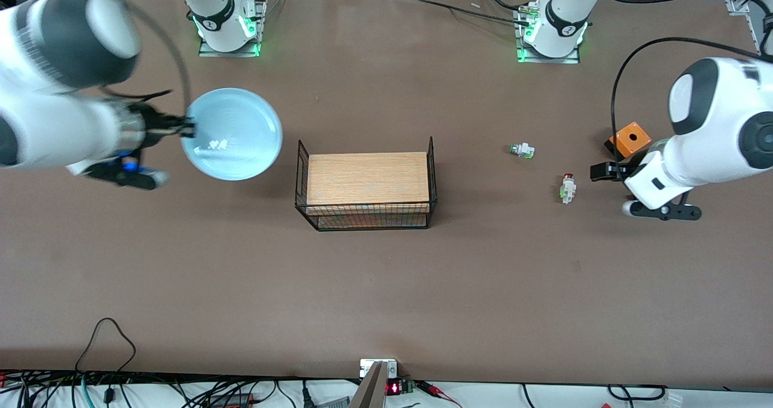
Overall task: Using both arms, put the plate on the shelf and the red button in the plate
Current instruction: 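Carry the plate over the basket while the left gripper grasps the red button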
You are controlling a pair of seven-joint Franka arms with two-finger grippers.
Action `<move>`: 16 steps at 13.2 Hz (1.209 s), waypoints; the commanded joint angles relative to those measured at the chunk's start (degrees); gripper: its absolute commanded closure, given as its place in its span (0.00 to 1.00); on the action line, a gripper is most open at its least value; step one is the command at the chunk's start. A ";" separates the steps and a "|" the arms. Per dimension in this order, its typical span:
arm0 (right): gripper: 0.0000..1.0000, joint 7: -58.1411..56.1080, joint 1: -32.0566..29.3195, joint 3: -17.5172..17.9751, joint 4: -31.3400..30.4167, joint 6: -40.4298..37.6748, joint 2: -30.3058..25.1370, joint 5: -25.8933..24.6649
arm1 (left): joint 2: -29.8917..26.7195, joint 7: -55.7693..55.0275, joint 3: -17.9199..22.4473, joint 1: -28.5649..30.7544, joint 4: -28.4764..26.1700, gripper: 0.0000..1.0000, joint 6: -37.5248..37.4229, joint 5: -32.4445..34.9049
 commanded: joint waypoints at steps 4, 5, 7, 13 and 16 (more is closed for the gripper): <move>1.00 14.42 7.28 -0.62 -0.70 5.62 0.40 4.69 | 0.23 0.75 -0.12 1.56 -14.74 0.00 14.80 1.05; 1.00 15.82 8.33 -0.62 -0.79 6.94 0.83 4.69 | 1.29 0.84 -0.12 1.56 -15.71 0.00 16.38 1.05; 1.00 19.60 10.01 -0.62 -0.79 9.93 1.71 5.82 | 4.27 1.54 -0.12 1.47 -15.98 0.00 17.89 1.05; 1.00 24.98 14.49 -0.62 -1.06 19.77 4.53 8.29 | 6.48 3.38 -0.12 1.74 -23.63 0.00 30.90 0.96; 1.00 25.68 15.72 -0.62 -1.14 21.89 5.50 8.30 | 7.80 5.14 -0.12 2.17 -23.45 0.00 31.78 0.96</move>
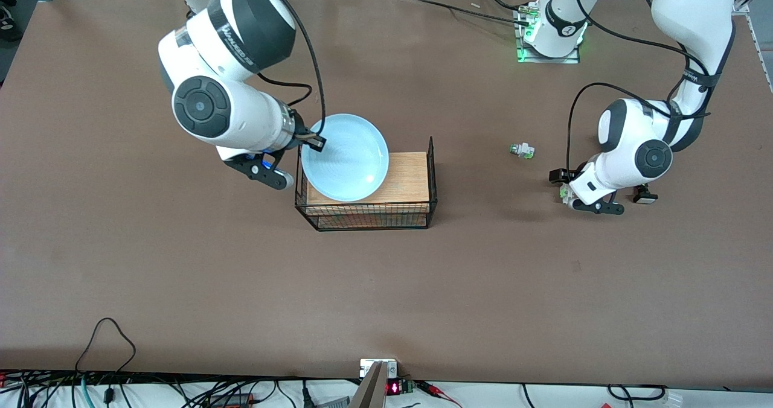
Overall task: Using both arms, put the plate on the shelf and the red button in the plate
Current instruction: 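Lower the plate onto the basket top while the left gripper lifts the button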
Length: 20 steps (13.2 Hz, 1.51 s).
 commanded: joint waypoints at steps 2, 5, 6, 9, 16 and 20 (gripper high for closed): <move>1.00 1.05 1.46 -0.60 -0.40 2.57 0.57 1.20 | 1.13 1.96 -0.19 1.12 -0.09 0.00 2.75 0.79; 1.00 1.05 2.34 -0.60 -1.36 6.09 1.88 1.11 | 2.89 3.45 -0.19 2.62 -0.09 0.00 6.70 0.79; 1.00 1.05 2.69 -0.60 -1.71 7.05 2.06 1.02 | 3.33 3.37 -0.18 2.71 -0.18 0.00 7.41 0.79; 1.00 1.05 4.09 -0.60 -3.56 9.17 2.24 0.49 | 3.25 2.66 -0.27 2.36 -0.27 0.00 7.07 0.79; 1.00 0.44 3.84 -0.69 -3.83 11.98 2.67 0.41 | 2.72 2.75 -0.27 1.74 -0.36 0.01 5.04 0.79; 1.00 0.34 4.27 -0.69 -4.44 12.51 3.99 0.23 | 2.29 3.45 -0.36 1.39 -0.36 0.59 4.08 0.79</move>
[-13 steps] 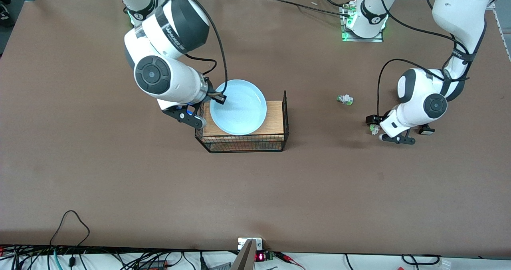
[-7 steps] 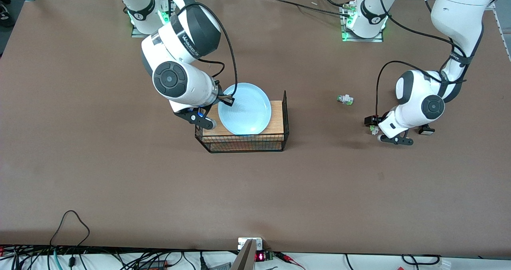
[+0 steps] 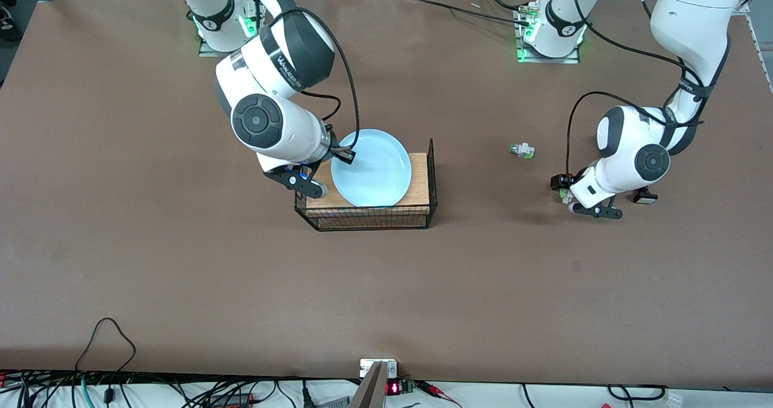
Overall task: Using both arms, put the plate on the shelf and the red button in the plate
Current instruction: 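Lower the plate onto the basket top while the left gripper lifts the button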
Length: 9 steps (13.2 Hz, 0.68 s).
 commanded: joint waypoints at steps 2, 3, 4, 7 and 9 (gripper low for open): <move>1.00 0.29 0.52 -0.51 -1.88 3.24 0.75 0.05 | -1.34 0.69 -0.06 -0.49 0.11 0.75 -2.87 0.78; 1.00 0.11 0.52 -0.51 -2.93 3.60 0.67 -0.04 | -1.69 0.52 -0.06 -0.49 0.29 0.82 -3.31 0.78; 1.00 0.02 0.69 -0.51 -3.38 3.60 0.58 -0.13 | -1.95 0.17 -0.15 -0.58 0.64 0.89 -4.10 0.78; 1.00 -0.06 0.69 -0.51 -4.52 3.51 0.58 -0.48 | -3.62 0.42 -0.06 -1.11 3.00 1.00 -9.00 0.78; 0.99 -1.29 1.30 -0.51 -5.66 3.42 0.40 -0.74 | -3.71 0.34 -0.06 -1.11 8.26 1.00 -16.11 0.78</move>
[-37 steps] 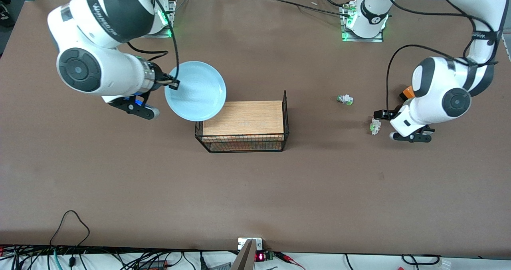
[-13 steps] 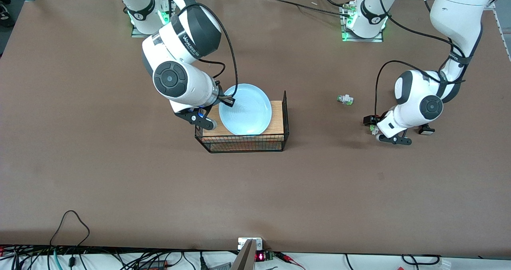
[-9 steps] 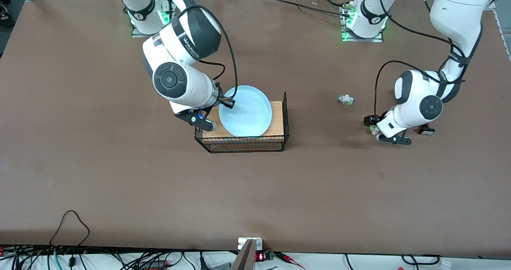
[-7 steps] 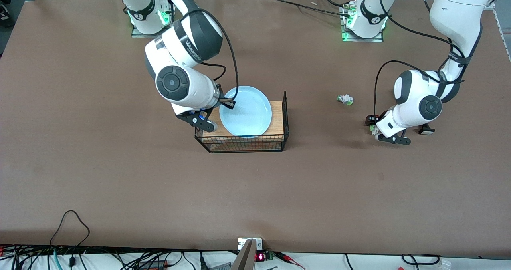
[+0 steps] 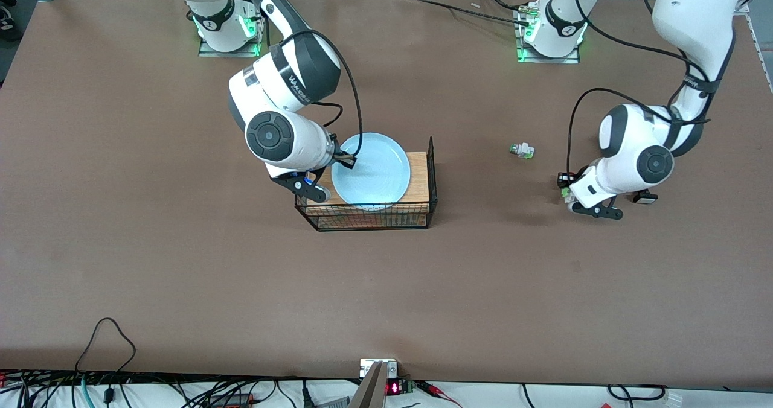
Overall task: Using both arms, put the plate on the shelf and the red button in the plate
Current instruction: 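Lower the plate onto the basket top while the left gripper lifts the button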
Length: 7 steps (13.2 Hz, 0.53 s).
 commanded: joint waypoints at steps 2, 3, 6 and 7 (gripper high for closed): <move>0.88 -3.23 0.84 -0.52 -2.25 -0.09 -0.62 -1.91 | -1.33 0.14 0.20 -0.34 10.45 1.00 -13.87 0.78; 0.87 -3.77 0.76 -0.52 -2.25 -0.61 -0.53 -1.92 | -1.50 0.14 0.11 -0.34 12.83 1.00 -16.60 0.78; 0.82 -3.95 0.76 -0.52 -2.25 -0.62 -0.45 -2.00 | -5.01 0.93 0.11 -0.43 15.74 1.00 -18.91 0.78; 0.79 -4.04 0.67 -0.52 -2.25 -0.62 -0.45 -2.00 | -6.07 0.93 0.11 -0.43 16.97 1.00 -20.48 0.78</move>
